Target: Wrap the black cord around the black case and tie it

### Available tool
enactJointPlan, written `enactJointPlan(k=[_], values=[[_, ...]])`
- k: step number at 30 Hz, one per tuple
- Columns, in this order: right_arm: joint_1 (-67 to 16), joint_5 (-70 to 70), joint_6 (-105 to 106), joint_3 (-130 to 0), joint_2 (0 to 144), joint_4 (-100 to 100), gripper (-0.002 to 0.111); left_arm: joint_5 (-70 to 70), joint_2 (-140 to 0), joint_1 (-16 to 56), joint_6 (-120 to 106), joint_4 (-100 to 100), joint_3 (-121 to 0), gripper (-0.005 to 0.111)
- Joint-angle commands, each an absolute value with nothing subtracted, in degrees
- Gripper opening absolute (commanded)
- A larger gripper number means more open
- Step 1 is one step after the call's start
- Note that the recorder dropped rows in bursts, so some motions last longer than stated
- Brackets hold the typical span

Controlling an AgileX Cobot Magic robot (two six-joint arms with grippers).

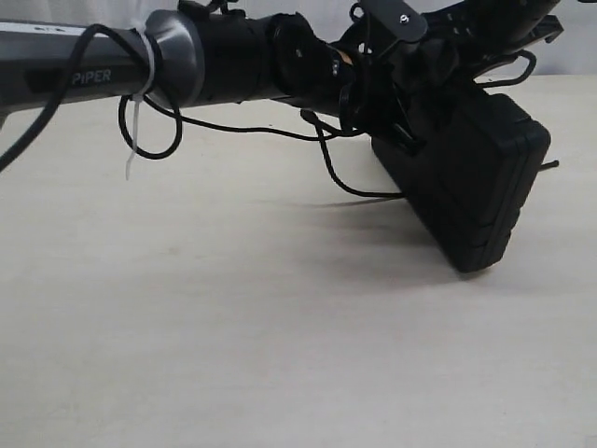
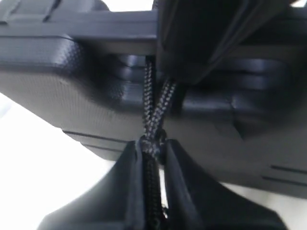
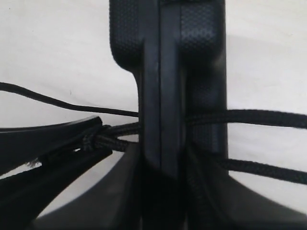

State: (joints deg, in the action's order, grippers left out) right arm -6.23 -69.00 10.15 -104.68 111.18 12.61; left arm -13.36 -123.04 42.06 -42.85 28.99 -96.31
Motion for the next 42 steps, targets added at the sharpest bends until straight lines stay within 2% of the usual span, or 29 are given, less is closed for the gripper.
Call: enactJointPlan(k=[1,4,5,8,9,10,11,15,19,24,27,29,32,35,42], values=[[-6.76,-69.96,10.43,-104.24,111.15,14.52,0.004,-7.83,-123.5,44.74,-44.23,28.63,-96.77,0.0],[-6.76,-69.96,10.43,-104.24,111.15,14.52,0.004,-7.38,-123.5,45.93,-46.08,27.49,-96.77,0.002],[-6.76,-69.96,10.43,-104.24,111.15,14.52,0.004,-7.98,-123.5,46.05,-47.4,27.49,-96.77,0.006],[-6.76,-69.96,10.43,-104.24,111.15,14.52,0.004,-8.96,-123.5,46.05,-48.41,27.49,-96.77,0.027],[-6.76,-69.96,10.43,-104.24,111.15,14.52,0.004,-9.1,-123.5,46.05,-48.41,27.49,-96.77,0.041],[-6.76,-69.96,10.43,-104.24,111.15,14.41,0.004,-9.58,-123.5,46.05,-48.41,27.4,-96.77,0.049],[-6.76,-69.96,10.43,-104.24,111.15,14.3,0.004,-12.02,-122.89,46.05,-48.41,23.42,-96.77,0.051],[-6.76,-69.96,10.43,-104.24,111.15,13.75,0.004,-24.77,-118.93,45.95,-47.74,10.27,-96.77,0.051],[-6.76,-69.96,10.43,-104.24,111.15,13.75,0.004,-29.6,-117.61,45.71,-33.32,-7.39,-96.77,0.051],[-6.76,-69.96,10.43,-104.24,111.15,13.75,0.004,-34.27,-117.61,44.51,-31.41,-7.67,-96.77,0.051],[-6.76,-69.96,10.43,-104.24,111.15,13.75,0.004,-36.08,-117.72,43.97,-31.41,-6.49,-96.77,0.051],[-6.76,-69.96,10.43,-104.24,111.15,13.75,0.004,-36.45,-118.28,43.88,-31.41,-6.49,-96.77,0.046],[-6.76,-69.96,10.43,-104.24,111.15,13.75,0.004,-34.75,-119.62,43.88,-31.41,-6.44,-96.77,0.021],[-6.76,-69.96,10.43,-104.24,111.15,13.75,0.004,-32.24,-119.95,43.88,-31.41,-4.37,-96.77,0.001],[-6.76,-69.96,10.33,-104.24,111.15,14.08,0.004,-19.83,-120.22,43.88,-31.27,4.11,-96.77,0.0]])
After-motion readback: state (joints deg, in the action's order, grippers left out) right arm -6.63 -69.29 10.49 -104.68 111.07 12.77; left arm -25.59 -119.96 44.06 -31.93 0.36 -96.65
